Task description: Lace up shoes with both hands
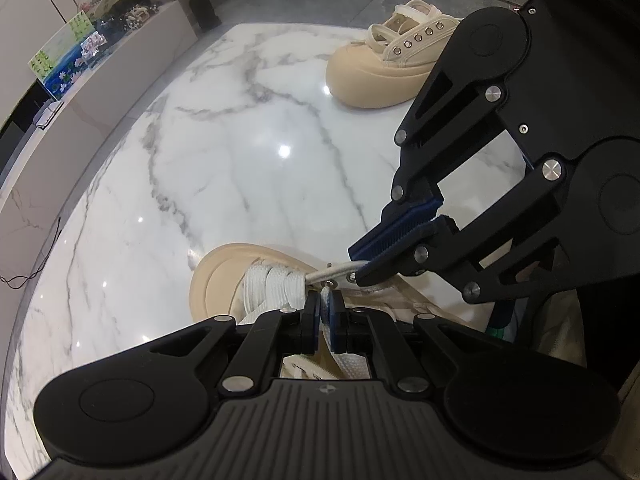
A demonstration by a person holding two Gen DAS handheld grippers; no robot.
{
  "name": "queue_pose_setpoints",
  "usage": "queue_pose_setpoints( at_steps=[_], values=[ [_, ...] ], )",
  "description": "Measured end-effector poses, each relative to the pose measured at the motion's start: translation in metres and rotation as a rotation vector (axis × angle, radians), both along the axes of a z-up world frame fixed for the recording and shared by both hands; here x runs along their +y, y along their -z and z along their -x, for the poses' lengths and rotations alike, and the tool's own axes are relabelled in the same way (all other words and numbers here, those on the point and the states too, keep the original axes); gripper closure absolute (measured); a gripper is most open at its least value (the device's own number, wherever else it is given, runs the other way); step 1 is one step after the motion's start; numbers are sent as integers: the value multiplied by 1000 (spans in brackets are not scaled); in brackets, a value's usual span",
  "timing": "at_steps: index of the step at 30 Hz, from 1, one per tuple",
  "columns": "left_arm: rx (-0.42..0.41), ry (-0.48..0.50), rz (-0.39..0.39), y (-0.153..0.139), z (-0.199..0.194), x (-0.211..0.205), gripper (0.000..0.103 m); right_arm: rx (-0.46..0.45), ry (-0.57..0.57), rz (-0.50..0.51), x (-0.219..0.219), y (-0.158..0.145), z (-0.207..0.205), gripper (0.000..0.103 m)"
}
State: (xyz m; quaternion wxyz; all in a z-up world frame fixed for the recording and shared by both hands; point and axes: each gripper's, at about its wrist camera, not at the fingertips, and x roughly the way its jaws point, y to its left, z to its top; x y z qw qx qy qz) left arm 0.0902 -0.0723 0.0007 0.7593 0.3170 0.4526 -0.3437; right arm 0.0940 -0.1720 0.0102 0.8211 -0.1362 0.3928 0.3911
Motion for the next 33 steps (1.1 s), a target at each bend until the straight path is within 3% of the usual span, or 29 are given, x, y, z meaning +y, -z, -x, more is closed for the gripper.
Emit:
queue_pose_setpoints(
  at_steps=[7,16,24,33],
  values=[
    [0,2,2,1,-2,-2,99,9,8,-13,4,5,5,99],
    [1,9,-2,2,-3,-4,99,-27,35,-54,-7,-10,11,98],
    [5,13,-6,2,-5,-6,99,-45,72,-19,-8,-2,9,92],
    [14,21,-15,3,-6,-9,99,-82,13,36,-5,4,7,87]
  ],
)
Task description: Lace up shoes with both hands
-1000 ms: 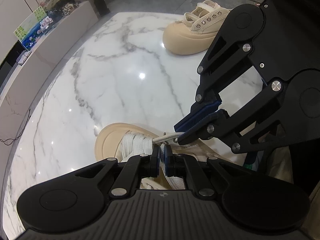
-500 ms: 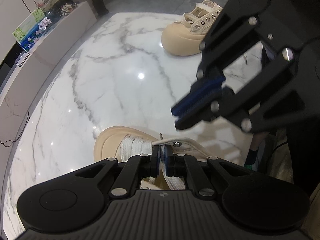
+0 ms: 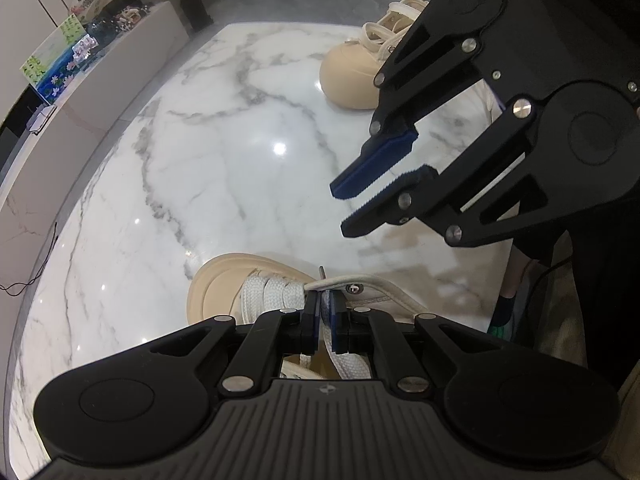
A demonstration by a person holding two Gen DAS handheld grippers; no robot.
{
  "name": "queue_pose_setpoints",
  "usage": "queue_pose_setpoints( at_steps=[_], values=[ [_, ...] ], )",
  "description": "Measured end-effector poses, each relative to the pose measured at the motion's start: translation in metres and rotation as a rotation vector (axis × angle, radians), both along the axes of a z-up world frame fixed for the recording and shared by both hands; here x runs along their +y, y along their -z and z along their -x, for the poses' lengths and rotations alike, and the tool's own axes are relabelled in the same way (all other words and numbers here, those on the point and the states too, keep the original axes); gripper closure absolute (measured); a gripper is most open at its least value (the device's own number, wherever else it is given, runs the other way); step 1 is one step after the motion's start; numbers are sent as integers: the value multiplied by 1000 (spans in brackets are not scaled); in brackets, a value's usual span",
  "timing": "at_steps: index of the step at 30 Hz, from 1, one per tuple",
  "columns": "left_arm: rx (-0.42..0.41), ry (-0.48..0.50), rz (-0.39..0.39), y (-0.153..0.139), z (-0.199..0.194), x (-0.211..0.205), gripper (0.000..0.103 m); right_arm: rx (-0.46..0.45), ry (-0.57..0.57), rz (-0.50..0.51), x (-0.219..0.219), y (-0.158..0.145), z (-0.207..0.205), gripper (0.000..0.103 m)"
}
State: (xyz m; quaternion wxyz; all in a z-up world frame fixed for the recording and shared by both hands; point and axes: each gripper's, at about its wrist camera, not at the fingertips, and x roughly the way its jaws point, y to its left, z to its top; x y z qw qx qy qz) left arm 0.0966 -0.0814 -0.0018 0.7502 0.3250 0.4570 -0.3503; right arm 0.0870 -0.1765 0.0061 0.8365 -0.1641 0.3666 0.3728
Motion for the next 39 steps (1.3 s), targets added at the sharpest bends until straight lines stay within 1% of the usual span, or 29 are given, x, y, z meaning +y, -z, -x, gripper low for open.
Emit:
queue_pose_setpoints(
  at_steps=[5,9,15,23,33,37,38,39],
  values=[
    [5,3,2,1,-1,0,99,-5,-59,11,4,2,0,87],
    [8,8,1,1,-2,0,99,-19,-136,21,8,7,-7,87],
    [19,12,9,1,-4,2,99,-55,-254,59,11,11,-4,87],
    [32,19,19,0,-6,4,99,-72,-340,92,14,14,-6,87],
    [39,20,27,-1,-7,7,98,-142,-472,175,30,24,-15,87],
    [39,20,27,0,-7,7,98,-159,-517,193,35,28,-16,88],
    [39,19,28,0,-7,8,98,-156,-522,192,35,28,-16,88],
    [39,18,30,0,-7,8,98,-154,-527,190,35,29,-16,92]
  ],
)
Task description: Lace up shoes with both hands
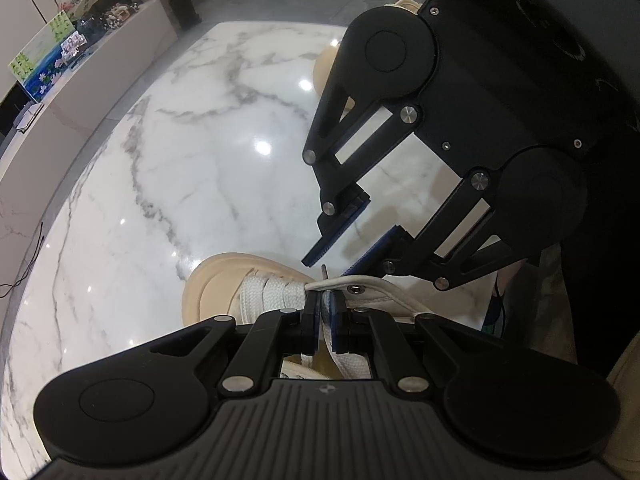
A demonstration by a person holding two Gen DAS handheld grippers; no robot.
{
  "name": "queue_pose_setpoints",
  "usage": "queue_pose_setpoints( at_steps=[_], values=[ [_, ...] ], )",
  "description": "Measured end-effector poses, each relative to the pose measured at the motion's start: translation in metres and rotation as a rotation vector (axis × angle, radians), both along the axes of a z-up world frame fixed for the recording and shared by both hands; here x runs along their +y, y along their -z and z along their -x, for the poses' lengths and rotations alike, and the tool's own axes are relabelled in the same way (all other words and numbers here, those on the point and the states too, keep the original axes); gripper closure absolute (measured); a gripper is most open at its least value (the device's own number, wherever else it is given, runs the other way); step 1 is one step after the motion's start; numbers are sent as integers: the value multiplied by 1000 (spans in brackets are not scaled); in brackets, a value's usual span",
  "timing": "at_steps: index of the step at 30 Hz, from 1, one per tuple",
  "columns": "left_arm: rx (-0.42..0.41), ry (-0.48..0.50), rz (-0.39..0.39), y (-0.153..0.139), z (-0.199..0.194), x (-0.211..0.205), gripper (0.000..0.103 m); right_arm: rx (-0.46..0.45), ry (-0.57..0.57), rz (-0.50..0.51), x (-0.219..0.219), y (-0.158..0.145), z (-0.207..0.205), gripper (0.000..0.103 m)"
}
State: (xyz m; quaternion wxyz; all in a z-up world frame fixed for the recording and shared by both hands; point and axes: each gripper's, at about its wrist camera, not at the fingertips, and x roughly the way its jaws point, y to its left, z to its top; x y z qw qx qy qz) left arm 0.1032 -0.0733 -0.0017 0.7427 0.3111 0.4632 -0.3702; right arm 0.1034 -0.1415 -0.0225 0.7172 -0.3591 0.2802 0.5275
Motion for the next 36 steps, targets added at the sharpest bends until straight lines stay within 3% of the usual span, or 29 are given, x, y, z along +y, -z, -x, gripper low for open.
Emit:
queue_pose_setpoints(
  at_steps=[4,9,11,17,36],
  values=[
    [-4,-3,3,0,0,0,98,10,-11,-1,1,2,0,100],
    [-13,-5,3,-2,3,1,97,17,3,3,3,2,2,102],
    [-22,-8,11,-5,5,2,85,21,12,7,5,1,2,102],
    [-56,-26,19,-16,16,10,76,18,49,22,8,0,1,102],
    [-60,-182,36,-26,59,50,75,-17,261,132,-27,-9,7,102]
  ],
)
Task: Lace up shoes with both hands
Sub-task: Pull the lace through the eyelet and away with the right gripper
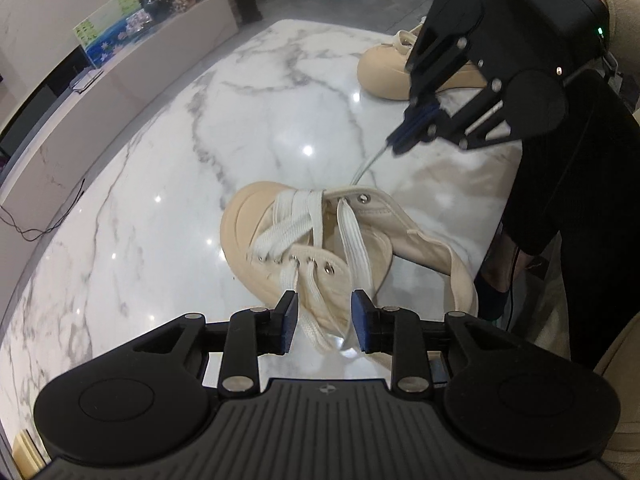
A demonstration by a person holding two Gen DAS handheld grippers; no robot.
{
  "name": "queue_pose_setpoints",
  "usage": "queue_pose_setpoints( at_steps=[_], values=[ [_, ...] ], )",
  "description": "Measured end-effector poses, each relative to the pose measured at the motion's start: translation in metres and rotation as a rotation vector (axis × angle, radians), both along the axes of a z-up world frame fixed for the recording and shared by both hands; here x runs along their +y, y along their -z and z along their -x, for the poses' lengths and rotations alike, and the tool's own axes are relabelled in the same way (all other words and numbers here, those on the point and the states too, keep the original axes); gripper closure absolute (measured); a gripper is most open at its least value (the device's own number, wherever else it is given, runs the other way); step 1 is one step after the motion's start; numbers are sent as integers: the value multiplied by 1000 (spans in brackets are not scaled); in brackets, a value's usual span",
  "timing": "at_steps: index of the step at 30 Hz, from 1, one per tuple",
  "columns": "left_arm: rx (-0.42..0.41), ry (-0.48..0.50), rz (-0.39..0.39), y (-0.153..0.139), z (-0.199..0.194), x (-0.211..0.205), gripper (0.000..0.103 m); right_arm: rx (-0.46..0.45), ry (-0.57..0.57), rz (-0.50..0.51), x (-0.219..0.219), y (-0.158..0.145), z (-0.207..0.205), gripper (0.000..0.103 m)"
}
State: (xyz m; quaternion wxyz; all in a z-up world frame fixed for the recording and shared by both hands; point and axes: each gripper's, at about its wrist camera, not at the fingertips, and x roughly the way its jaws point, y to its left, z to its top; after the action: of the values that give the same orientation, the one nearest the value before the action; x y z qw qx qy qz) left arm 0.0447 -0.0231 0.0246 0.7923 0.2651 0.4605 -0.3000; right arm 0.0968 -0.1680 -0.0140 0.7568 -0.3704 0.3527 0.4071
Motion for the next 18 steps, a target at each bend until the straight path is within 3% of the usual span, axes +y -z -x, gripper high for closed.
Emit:
queue_pose_setpoints(
  at_steps=[10,18],
  values=[
    [10,-6,36,9,16,-8,75,-38,159,82,-35,-10,12,102],
    [-17,-62,30,17,0,-23,75,-61,205,95,-55,-20,24,102]
  ],
)
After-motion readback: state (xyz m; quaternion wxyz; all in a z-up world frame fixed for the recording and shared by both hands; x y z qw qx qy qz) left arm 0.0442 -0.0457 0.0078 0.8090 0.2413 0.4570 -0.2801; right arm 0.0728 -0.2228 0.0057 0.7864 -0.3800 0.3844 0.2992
